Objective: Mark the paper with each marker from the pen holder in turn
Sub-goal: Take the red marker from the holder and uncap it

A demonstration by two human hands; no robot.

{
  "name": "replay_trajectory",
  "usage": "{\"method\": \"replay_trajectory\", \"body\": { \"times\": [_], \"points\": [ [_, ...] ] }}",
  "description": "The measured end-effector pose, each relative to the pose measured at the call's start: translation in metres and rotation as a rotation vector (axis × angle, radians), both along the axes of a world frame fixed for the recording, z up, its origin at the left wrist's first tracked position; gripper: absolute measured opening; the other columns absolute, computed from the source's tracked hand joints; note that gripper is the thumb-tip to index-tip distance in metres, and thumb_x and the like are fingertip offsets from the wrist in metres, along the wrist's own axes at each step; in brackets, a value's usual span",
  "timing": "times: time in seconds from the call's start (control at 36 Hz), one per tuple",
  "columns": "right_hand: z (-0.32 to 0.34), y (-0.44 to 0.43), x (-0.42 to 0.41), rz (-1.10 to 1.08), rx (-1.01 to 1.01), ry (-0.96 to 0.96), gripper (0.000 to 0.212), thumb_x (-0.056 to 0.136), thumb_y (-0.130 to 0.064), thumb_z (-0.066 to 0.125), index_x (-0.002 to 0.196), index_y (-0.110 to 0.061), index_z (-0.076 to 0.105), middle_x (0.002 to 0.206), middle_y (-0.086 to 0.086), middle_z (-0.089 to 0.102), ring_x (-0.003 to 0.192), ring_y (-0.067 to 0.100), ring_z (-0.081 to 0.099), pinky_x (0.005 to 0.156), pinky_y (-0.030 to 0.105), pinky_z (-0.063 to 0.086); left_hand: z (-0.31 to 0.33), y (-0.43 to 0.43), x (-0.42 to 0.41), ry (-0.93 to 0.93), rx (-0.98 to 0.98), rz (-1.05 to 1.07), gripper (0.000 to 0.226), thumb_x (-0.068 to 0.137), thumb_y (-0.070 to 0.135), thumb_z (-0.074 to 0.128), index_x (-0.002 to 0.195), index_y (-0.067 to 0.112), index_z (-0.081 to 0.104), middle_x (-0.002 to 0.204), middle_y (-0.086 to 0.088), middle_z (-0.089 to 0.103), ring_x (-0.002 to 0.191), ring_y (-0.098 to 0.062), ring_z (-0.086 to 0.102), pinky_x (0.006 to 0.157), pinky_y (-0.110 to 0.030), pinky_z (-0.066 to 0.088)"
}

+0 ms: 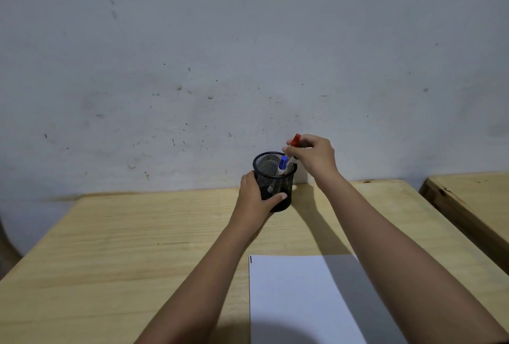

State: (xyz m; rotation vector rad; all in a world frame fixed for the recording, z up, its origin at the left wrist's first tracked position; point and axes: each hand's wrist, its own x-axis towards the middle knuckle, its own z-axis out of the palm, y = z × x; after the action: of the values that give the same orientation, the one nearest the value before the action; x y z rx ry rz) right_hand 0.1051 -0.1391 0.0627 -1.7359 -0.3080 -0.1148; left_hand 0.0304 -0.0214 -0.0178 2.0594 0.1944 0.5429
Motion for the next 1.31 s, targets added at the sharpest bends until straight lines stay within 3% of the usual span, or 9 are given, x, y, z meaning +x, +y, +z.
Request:
{"method": "replay_trajectory", "body": {
  "times": [0.08,0.36,0.5,0.61,0.67,0.78,0.89,1.03,1.31],
  "points": [
    [0.005,-0.002,-0.003,0.011,0.065,-0.034,0.016,0.076,-0.011,0.074,0.092,-0.009,0.071,0.078,-0.003,0.065,0.072,0.001,0.058,0.053,-0.001,0.040,-0.004,0.003,-0.002,0.007,-0.014,0.019,0.063,0.072,0.031,0.077,0.123,0.013,0.046,0.120,-0.003,0.050,0.108,-0.014,0.051,0.090,-0.026,0.043],
    [0.009,-0.016,-0.029,0.009,0.294,-0.125,0.019,0.076,-0.004,0.072,0.086,-0.020,0.067,0.093,-0.002,0.070,0.088,0.013,0.066,0.085,0.023,0.050,-0.022,0.005,-0.005,0.181,-0.176,0.146,0.078,0.045,0.062,0.074,0.104,0.013,0.058,0.107,-0.008,0.062,0.097,-0.020,0.064,0.085,-0.040,0.055],
    [0.025,-0.032,-0.053,-0.045,0.409,-0.218,0.021,0.075,-0.003,0.072,0.083,-0.021,0.063,0.090,0.001,0.070,0.086,0.013,0.066,0.080,0.020,0.052,-0.003,-0.007,-0.019,0.194,-0.237,0.170,0.056,0.064,0.032,0.082,0.104,0.005,0.054,0.113,-0.013,0.060,0.100,-0.026,0.061,0.084,-0.038,0.052],
    [0.039,-0.047,-0.078,-0.044,0.472,-0.303,0.022,0.077,0.000,0.070,0.086,-0.018,0.062,0.091,0.002,0.069,0.084,0.011,0.066,0.077,0.017,0.053,0.012,-0.010,-0.032,0.175,-0.272,0.169,0.029,0.080,0.010,0.069,0.103,0.004,0.051,0.103,-0.009,0.058,0.089,-0.022,0.056,0.058,-0.021,0.043],
    [0.041,-0.054,-0.089,-0.041,0.443,-0.348,0.023,0.077,0.000,0.070,0.085,-0.021,0.062,0.089,0.001,0.069,0.084,0.013,0.066,0.078,0.019,0.053,0.025,-0.011,-0.043,0.146,-0.354,0.156,0.026,0.084,0.006,0.064,0.104,0.007,0.048,0.097,-0.004,0.056,0.083,-0.018,0.051,0.050,-0.015,0.046],
    [0.034,-0.064,-0.111,-0.030,0.323,-0.359,0.022,0.077,0.000,0.070,0.089,-0.018,0.066,0.084,-0.007,0.068,0.080,0.003,0.065,0.077,0.014,0.051,0.051,-0.011,-0.063,0.017,-0.264,0.156,0.034,0.084,0.011,0.062,0.117,0.004,0.055,0.112,-0.008,0.062,0.093,-0.016,0.054,0.079,-0.022,0.045],
    [0.013,-0.068,-0.133,-0.022,0.209,-0.316,0.023,0.078,-0.002,0.070,0.090,-0.022,0.068,0.084,-0.010,0.068,0.071,-0.010,0.061,0.072,0.006,0.047,0.073,-0.020,-0.090,-0.157,-0.243,0.057,0.024,0.088,0.014,0.059,0.111,0.008,0.060,0.095,0.001,0.063,0.082,-0.004,0.058,0.063,0.000,0.043],
    [-0.014,-0.068,-0.153,0.009,0.006,-0.290,0.023,0.079,-0.002,0.068,0.096,-0.016,0.073,0.087,-0.005,0.068,0.076,0.003,0.064,0.072,0.004,0.047,0.077,-0.032,-0.119,-0.181,-0.170,-0.130,0.016,0.087,0.017,0.062,0.103,0.015,0.067,0.097,0.000,0.069,0.090,-0.011,0.065,0.079,-0.013,0.051],
    [-0.044,-0.065,-0.170,0.140,-0.394,-0.385,0.023,0.077,0.003,0.068,0.098,-0.004,0.073,0.086,0.019,0.069,0.084,0.032,0.062,0.083,0.046,0.049,0.048,-0.039,-0.145,-0.089,0.000,-0.145,0.020,0.083,0.013,0.069,0.101,0.005,0.071,0.090,-0.004,0.070,0.077,-0.006,0.062,0.067,-0.003,0.045]
  ]
}}
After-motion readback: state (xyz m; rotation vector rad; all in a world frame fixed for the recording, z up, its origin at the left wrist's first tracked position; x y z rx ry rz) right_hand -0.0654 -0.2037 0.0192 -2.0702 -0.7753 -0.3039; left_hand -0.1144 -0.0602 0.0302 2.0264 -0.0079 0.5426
